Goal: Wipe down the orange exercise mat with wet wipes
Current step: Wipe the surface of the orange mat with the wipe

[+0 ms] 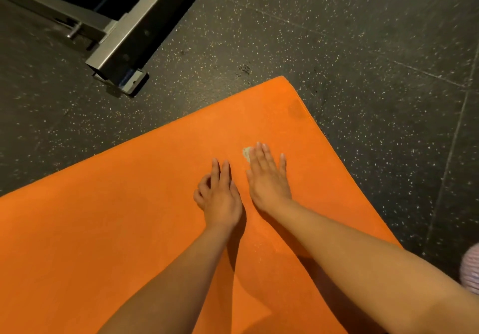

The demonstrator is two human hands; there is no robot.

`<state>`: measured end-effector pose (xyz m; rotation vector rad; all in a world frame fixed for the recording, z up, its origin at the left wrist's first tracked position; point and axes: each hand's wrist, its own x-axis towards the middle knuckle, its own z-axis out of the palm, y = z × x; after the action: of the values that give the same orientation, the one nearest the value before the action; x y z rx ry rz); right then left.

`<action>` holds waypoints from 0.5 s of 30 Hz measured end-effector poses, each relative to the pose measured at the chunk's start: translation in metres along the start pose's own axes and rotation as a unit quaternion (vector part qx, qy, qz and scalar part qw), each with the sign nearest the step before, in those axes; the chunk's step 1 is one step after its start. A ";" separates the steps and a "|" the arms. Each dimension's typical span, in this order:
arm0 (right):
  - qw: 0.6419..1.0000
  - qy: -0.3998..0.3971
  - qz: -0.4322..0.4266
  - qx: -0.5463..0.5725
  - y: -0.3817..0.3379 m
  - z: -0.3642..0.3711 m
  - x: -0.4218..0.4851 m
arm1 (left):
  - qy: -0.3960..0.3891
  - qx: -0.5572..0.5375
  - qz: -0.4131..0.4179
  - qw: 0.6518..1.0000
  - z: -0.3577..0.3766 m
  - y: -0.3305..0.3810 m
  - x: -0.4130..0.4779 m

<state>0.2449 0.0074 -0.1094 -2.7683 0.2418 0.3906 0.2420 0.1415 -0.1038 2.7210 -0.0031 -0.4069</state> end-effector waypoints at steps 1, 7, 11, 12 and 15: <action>0.999 -0.011 -0.048 0.005 -0.006 0.005 -0.005 | -0.004 -0.001 -0.008 1.000 -0.002 0.002 0.006; 0.988 -0.006 -0.145 -0.050 0.014 -0.001 0.015 | -0.028 0.037 -0.037 0.998 -0.005 0.000 0.028; 0.999 0.028 0.000 -0.040 0.026 -0.017 0.040 | -0.036 0.041 -0.032 0.998 -0.001 0.000 0.027; 0.999 0.034 0.026 -0.030 0.022 -0.019 0.041 | -0.033 0.044 -0.035 0.998 0.000 0.000 0.027; 1.000 0.005 -0.016 -0.002 -0.004 -0.013 0.034 | -0.028 0.047 -0.040 0.998 0.001 0.002 0.028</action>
<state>0.2812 0.0022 -0.1060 -2.7756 0.1989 0.3711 0.2684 0.1380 -0.1116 2.8075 0.0727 -0.5186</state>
